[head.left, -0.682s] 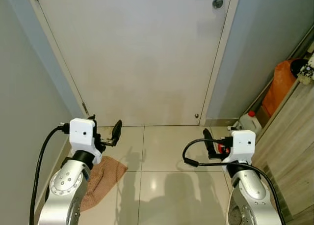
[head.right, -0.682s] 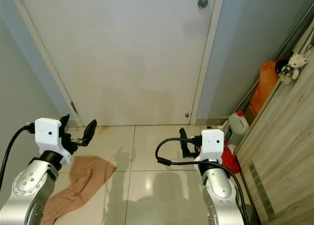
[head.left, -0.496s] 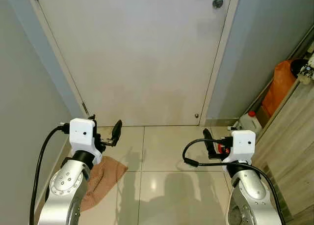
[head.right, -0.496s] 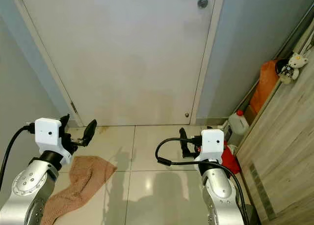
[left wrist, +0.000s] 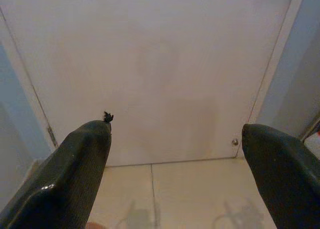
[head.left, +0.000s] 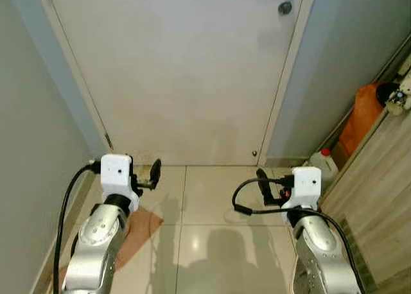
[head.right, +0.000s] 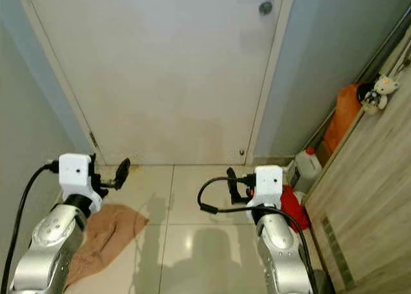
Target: Hang keys on a hook
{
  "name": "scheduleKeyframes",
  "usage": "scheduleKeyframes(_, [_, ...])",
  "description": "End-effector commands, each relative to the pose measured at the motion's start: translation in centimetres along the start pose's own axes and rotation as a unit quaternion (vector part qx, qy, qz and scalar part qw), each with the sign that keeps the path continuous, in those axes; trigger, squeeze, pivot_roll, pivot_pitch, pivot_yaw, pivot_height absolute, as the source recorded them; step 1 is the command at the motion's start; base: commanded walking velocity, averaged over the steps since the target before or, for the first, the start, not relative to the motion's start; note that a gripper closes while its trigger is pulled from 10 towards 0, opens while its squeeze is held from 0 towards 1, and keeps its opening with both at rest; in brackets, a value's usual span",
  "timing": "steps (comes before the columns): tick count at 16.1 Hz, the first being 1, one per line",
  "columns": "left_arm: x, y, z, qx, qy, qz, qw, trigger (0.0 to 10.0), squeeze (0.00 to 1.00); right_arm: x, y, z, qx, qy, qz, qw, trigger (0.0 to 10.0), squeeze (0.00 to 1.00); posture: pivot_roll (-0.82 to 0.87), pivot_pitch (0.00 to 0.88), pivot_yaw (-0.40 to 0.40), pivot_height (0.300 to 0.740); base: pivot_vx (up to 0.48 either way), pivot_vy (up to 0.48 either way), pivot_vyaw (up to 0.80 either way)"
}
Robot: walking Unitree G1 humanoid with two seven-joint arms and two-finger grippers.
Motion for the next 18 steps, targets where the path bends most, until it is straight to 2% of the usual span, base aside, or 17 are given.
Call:
scheduleKeyframes(1, [-0.4,0.6,0.0,-0.011,-0.008,0.006,1.0,10.0,0.0,0.3,0.3,0.2,-0.006,0.005,0.005,1.0,10.0,0.0,0.04,0.0,0.032,0.74,0.0,0.0,0.0])
scheduleKeyframes(3, [-0.7,0.4,0.1,-0.008,-0.014,-0.004,1.0,10.0,0.0,0.3,0.2,0.3,-0.006,0.008,0.01,1.0,10.0,0.0,0.04,0.0,0.033,0.74,-0.127,0.182,-0.77])
scheduleKeyframes(11, [-0.3,0.4,0.6,-0.009,-0.011,-0.004,1.0,10.0,0.0,-0.5,0.2,0.4,-0.012,-0.004,0.007,1.0,10.0,0.0,0.03,0.0,0.038,0.74,-0.286,0.389,-0.74])
scheduleKeyframes(18, [-0.4,0.4,1.5,-0.01,-0.019,-0.001,1.0,10.0,0.0,-1.3,0.1,0.2,-0.016,-0.02,-0.005,1.0,10.0,0.0,0.0,0.0,0.053,0.74,0.0,0.0,-0.74])
Point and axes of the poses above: a point about 5 cm out from each wrist's last joint towards the gripper, its own z axis pointing out of the wrist towards the gripper, its own y axis along the axis of the wrist's last joint, x = y × z, the point moved 4 cm from there along z, pointing out of the wrist towards the gripper, and after that the axes turned 7 degrees about -z, right-handed, at the moved point
